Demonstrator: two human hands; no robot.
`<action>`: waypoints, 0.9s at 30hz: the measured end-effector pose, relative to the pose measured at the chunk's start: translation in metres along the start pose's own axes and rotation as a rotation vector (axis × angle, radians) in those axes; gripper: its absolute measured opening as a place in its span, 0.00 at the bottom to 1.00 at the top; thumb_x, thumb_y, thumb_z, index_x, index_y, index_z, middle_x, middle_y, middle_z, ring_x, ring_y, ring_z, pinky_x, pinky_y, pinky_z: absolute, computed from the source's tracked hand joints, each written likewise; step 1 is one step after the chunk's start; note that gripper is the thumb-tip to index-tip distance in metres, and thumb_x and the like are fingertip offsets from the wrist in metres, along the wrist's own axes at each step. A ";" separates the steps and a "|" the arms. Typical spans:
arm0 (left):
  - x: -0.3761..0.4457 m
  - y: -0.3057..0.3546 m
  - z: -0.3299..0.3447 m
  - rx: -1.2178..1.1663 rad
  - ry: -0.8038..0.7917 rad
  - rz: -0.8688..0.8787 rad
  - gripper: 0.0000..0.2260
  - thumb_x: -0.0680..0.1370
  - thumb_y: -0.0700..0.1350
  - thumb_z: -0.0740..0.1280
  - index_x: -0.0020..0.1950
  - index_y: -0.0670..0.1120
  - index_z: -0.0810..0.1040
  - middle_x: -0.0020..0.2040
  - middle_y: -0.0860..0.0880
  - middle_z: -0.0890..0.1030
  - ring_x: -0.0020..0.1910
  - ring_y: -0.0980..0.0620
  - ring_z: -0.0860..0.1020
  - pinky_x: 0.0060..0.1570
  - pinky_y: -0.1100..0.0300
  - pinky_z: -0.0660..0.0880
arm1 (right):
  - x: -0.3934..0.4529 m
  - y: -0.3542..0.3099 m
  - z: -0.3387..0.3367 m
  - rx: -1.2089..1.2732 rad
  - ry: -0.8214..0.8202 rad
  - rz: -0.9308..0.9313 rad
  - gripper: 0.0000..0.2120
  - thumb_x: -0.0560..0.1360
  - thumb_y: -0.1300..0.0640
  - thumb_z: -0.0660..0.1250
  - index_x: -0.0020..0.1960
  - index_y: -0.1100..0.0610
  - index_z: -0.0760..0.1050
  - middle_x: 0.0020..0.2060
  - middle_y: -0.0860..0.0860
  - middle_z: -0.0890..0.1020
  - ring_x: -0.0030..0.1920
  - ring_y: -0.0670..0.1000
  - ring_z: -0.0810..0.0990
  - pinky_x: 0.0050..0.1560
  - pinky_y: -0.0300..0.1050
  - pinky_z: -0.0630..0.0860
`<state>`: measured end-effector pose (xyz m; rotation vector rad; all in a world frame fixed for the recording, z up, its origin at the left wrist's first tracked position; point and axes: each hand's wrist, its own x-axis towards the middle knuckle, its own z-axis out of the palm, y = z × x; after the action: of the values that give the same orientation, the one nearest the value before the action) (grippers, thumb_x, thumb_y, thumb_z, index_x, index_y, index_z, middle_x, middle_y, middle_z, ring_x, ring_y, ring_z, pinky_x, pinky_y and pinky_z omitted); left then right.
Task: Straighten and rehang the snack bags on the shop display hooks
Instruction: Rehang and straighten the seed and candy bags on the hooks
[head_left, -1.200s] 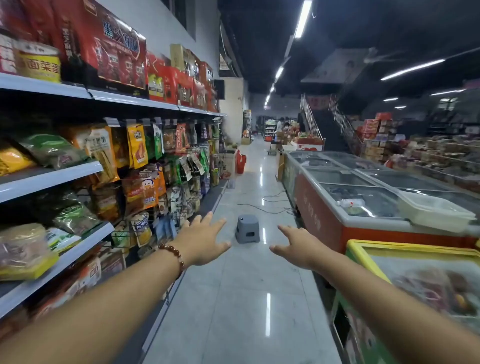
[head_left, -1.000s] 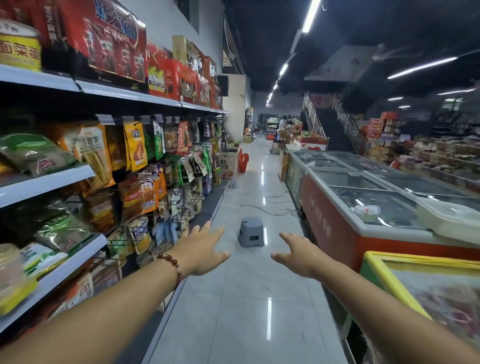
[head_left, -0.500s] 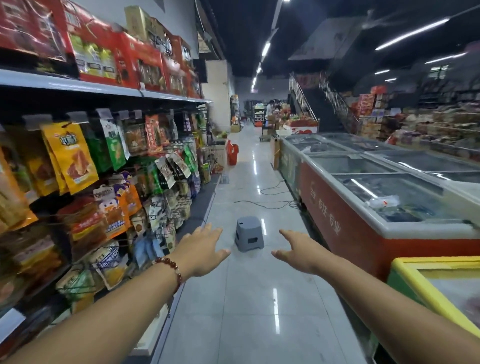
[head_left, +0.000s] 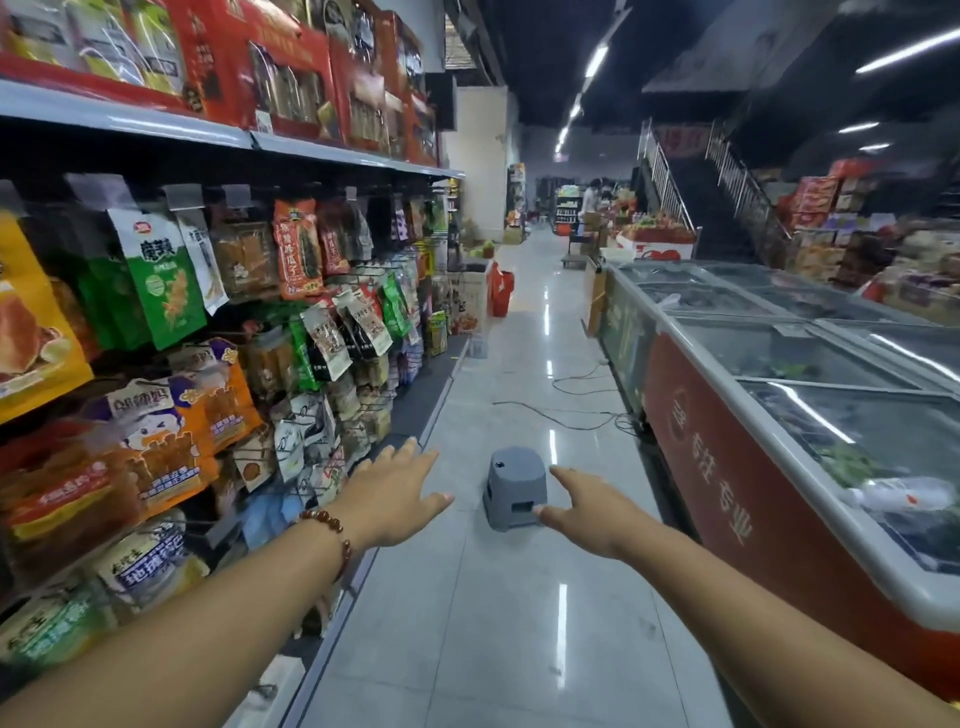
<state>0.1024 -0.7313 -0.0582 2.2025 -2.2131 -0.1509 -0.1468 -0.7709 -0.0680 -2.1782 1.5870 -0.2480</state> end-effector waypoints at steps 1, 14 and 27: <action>0.022 -0.007 0.001 0.004 -0.001 0.001 0.33 0.81 0.64 0.54 0.81 0.52 0.48 0.81 0.46 0.47 0.79 0.43 0.51 0.76 0.45 0.55 | 0.028 0.000 -0.001 -0.001 0.004 -0.010 0.34 0.78 0.41 0.62 0.78 0.52 0.55 0.75 0.51 0.64 0.74 0.54 0.62 0.70 0.51 0.65; 0.347 -0.093 0.015 -0.114 -0.157 -0.045 0.33 0.81 0.64 0.56 0.81 0.54 0.48 0.81 0.45 0.46 0.79 0.42 0.50 0.75 0.44 0.55 | 0.349 0.017 -0.022 0.015 0.001 0.028 0.35 0.78 0.43 0.62 0.79 0.53 0.53 0.77 0.52 0.61 0.76 0.54 0.58 0.73 0.50 0.60; 0.672 -0.089 -0.003 0.019 -0.116 -0.001 0.35 0.79 0.67 0.55 0.81 0.54 0.47 0.81 0.45 0.46 0.79 0.43 0.49 0.76 0.43 0.54 | 0.666 0.113 -0.087 -0.035 -0.028 0.003 0.37 0.78 0.39 0.61 0.79 0.53 0.52 0.78 0.52 0.57 0.78 0.55 0.54 0.75 0.52 0.57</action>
<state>0.1861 -1.4029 -0.1010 2.2604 -2.2800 -0.2661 -0.0590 -1.4448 -0.1116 -2.1953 1.5909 -0.1901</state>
